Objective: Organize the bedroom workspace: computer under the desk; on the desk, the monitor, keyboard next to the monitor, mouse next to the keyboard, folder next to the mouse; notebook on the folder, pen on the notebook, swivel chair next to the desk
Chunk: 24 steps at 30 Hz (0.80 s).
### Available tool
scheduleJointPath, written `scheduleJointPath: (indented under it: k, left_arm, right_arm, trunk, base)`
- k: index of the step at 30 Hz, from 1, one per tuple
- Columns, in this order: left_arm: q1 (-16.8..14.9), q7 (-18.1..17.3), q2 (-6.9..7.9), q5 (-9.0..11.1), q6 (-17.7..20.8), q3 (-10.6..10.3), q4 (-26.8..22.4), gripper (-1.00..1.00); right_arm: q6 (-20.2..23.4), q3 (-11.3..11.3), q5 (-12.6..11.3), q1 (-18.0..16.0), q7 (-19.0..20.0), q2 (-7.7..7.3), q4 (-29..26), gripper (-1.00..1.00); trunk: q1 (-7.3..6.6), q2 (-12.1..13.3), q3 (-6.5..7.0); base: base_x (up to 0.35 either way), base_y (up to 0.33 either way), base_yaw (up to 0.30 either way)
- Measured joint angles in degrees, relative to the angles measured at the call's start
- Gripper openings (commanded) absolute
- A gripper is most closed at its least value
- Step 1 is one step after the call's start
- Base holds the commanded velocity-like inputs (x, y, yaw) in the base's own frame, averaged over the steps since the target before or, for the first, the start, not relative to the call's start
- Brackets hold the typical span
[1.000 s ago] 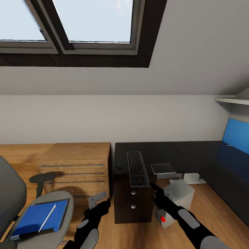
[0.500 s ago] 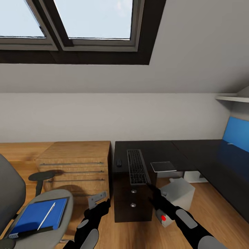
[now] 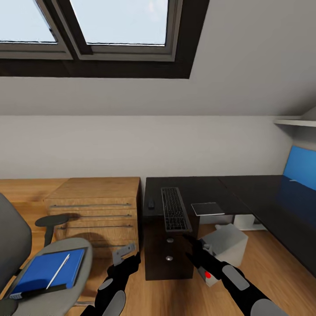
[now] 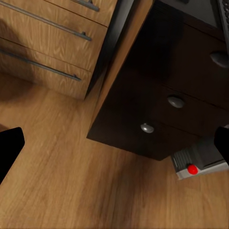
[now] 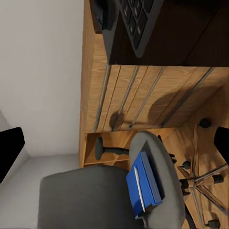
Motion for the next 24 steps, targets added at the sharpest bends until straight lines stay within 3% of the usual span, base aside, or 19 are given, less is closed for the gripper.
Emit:
scheduleJointPath:
  k: [5, 18, 24]
  left_arm:
    - [0.00, 0.00, -0.01, 0.00, 0.01, 0.00, 0.00, 1.00]
    - [0.00, -0.29, 0.05, 0.11, 0.25, -0.09, -0.77, 1.00]
    - [0.98, -0.54, 0.83, 4.04, 4.63, -0.09, -4.14, 1.00]
  right_arm:
    - [-0.26, -0.29, 1.23, 0.00, 0.51, -0.18, -0.13, 1.00]
    - [-0.94, -0.94, 1.29, 0.00, 1.79, -1.86, -0.02, 1.00]
    - [-1.14, -0.93, 1.25, 0.00, 8.49, -2.78, -0.08, 1.00]
  trunk:
    - [1.10, -2.01, -0.90]
    - [3.96, -7.22, -3.23]
    - [5.27, -9.63, -4.31]
  base:
    - [0.000, 0.000, 0.000]
    - [0.000, 0.000, 0.000]
    - [0.000, 0.000, 0.000]
